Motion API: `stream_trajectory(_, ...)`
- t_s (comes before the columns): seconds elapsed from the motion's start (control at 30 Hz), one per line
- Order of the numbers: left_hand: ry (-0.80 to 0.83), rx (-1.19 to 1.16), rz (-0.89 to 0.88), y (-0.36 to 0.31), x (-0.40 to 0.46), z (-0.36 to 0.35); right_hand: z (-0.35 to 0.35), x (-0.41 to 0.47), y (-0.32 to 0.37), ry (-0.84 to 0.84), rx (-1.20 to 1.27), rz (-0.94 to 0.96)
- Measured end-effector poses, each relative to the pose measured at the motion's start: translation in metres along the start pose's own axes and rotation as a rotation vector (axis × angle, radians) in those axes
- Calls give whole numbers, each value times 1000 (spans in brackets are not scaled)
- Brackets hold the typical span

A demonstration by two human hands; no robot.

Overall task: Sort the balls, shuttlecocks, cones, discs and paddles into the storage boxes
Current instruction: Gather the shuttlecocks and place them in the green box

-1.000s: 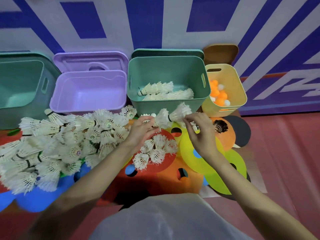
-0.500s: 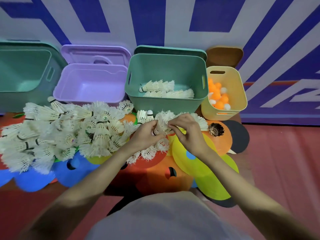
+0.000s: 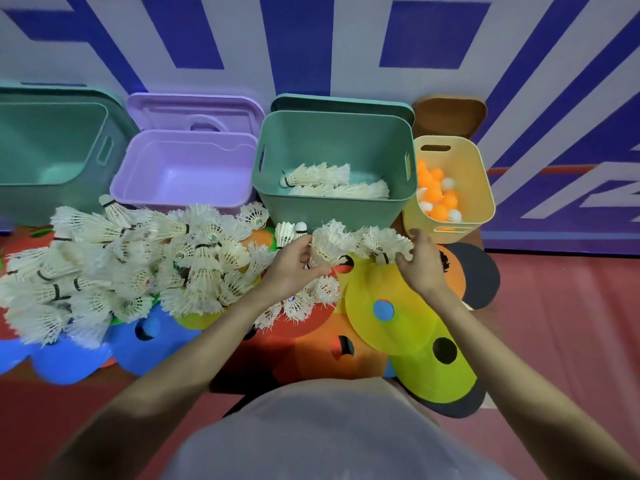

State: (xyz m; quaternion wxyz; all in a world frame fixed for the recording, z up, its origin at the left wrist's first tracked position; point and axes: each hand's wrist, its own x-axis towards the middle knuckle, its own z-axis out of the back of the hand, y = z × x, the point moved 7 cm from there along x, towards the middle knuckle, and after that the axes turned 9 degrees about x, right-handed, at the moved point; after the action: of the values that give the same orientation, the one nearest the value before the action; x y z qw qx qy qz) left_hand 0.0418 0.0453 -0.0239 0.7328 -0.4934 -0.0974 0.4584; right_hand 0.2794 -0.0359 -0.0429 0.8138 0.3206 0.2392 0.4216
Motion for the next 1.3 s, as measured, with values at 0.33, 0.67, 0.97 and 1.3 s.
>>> stream_trajectory(0.33, 31, 72, -68, -9, 11, -2, -13, 21, -23, 106, -23, -134)
stream_trajectory(0.67, -71, 136, 1, 6, 21, 3, 23, -12, 15, -131, 7, -2)
stream_trajectory(0.97, -41, 202, -27, 0, 25, -4, 64, -59, 99, -317, 350, 443)
stream_trajectory(1.3, 18, 225, -112, -28, 27, -21, 42, -63, 78, -111, 315, 481)
